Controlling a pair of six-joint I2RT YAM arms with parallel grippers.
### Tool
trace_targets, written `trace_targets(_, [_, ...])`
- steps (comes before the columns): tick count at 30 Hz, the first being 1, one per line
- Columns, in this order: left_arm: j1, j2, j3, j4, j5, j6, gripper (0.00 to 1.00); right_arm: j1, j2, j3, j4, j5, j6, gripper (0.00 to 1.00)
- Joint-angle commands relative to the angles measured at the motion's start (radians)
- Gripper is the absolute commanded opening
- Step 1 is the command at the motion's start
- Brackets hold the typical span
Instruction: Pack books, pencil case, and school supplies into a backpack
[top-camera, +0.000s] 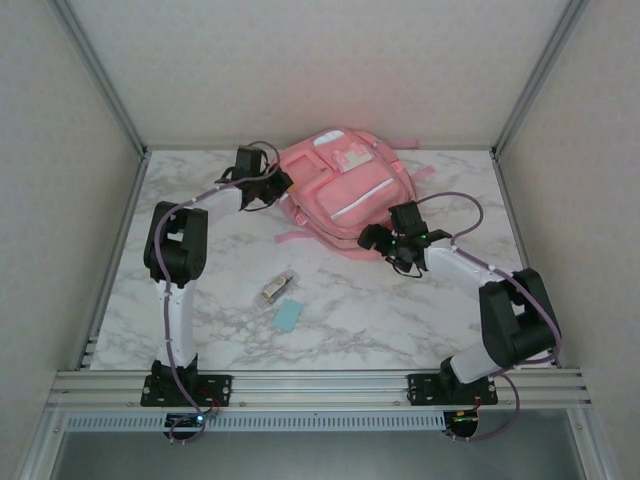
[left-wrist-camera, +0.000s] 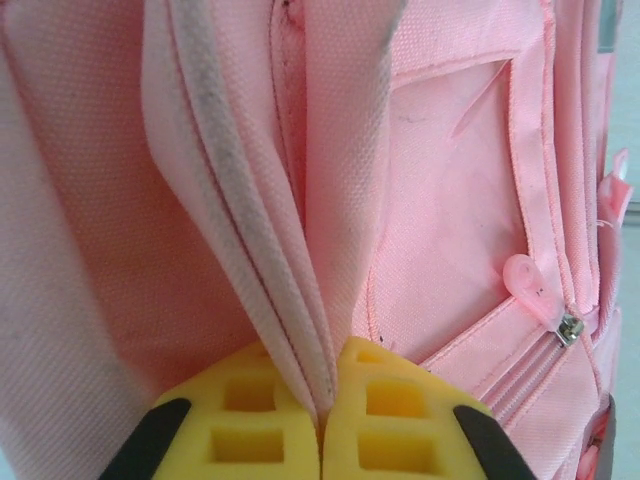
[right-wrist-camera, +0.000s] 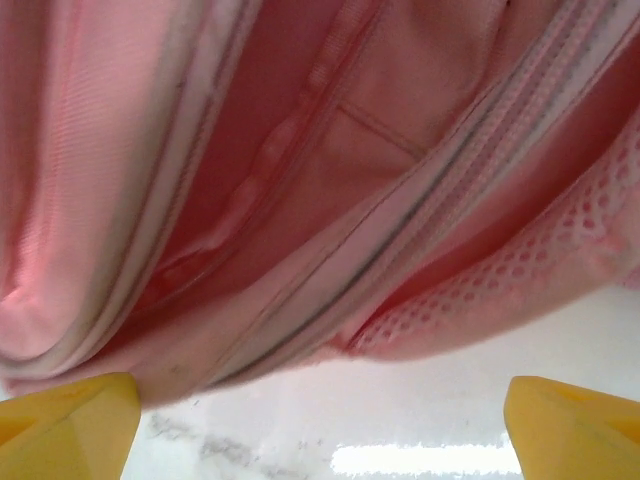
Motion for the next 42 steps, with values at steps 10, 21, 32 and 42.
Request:
trace_targets(10, [-0.054, -0.282, -0.377, 0.187, -0.017, -0.075, 0.0, -0.026, 0.233, 0.325, -0.078, 0.143, -0.056, 0.76])
trace_targets(21, [-0.115, -0.356, -0.466, 0.264, -0.143, -0.161, 0.0, 0.072, -0.019, 0.29, -0.343, 0.148, -0.121, 0.68])
trace_targets(32, [-0.131, -0.387, -0.478, 0.291, -0.163, -0.202, 0.0, 0.324, 0.04, 0.23, 0.147, 0.048, 0.07, 0.48])
trace_targets(42, [-0.13, -0.405, -0.472, 0.281, -0.156, -0.205, 0.0, 0.395, 0.294, 0.276, 0.509, 0.1, 0.206, 0.4])
